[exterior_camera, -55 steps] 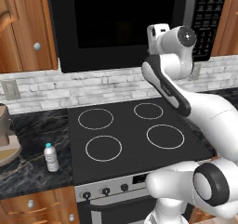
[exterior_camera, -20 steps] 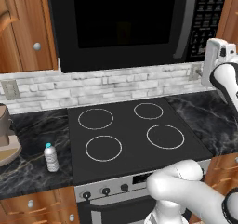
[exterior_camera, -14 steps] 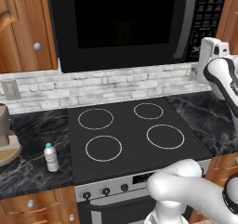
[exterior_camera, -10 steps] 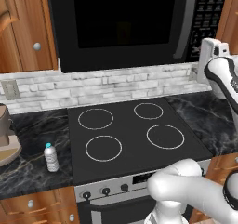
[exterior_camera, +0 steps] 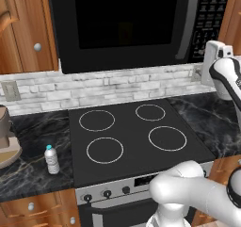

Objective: Place the microwavable item in the microwave. Then, close the microwave door and press the start button.

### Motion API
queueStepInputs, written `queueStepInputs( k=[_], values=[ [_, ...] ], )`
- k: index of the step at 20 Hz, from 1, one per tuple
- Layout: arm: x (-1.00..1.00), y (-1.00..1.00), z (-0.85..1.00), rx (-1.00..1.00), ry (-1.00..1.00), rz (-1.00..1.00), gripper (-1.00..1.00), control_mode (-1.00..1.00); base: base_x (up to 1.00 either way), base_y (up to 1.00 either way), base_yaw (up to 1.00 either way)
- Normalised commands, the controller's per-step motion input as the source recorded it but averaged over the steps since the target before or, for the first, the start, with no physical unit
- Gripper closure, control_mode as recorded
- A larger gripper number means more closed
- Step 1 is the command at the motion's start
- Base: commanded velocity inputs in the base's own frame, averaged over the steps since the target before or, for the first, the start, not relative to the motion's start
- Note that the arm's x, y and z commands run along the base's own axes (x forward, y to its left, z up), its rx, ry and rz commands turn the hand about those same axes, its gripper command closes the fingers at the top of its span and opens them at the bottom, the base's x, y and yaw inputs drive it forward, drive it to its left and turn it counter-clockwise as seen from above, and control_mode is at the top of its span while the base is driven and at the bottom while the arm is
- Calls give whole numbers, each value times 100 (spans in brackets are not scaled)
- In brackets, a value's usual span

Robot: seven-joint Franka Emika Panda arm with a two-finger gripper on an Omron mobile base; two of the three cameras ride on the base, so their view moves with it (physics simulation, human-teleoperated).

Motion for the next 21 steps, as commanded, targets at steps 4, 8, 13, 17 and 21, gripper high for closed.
queueStepInputs(
  k=[4,8,13,17,21],
  values=[
    [23,-5,-14,0,0,0,-100,-100,0,0,0],
    [31,0,-11,0,0,0,-100,-100,0,0,0],
    [42,0,-7,0,0,0,-100,-100,0,0,0],
    [42,0,-12,0,0,0,-100,-100,0,0,0],
    [38,0,-16,0,0,0,-100,-100,0,0,0]
  ],
)
